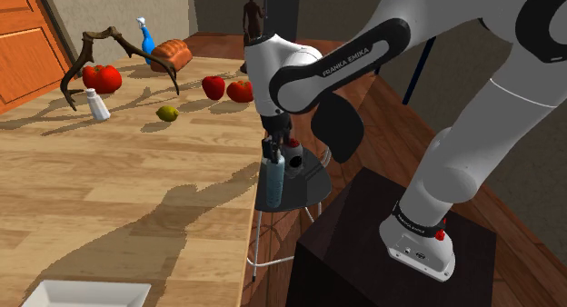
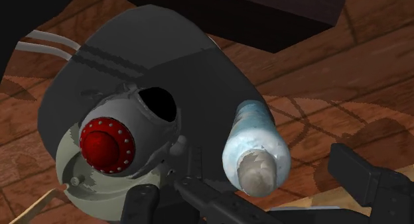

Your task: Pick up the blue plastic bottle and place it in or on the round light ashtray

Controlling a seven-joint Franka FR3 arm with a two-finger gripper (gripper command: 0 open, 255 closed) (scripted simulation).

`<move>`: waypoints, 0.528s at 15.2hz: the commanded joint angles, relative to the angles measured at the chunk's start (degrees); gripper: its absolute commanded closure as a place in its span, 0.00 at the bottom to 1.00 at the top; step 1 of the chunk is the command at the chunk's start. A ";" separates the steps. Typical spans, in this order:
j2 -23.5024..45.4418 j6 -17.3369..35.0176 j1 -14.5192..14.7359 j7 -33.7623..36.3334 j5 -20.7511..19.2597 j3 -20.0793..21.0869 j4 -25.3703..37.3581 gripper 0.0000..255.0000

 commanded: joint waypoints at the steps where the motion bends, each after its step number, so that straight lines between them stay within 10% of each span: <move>1: 1.36 1.86 0.03 0.83 -0.66 0.33 -0.72 0.00; 8: 2.82 5.53 -0.23 1.43 -1.53 0.28 -3.05 0.00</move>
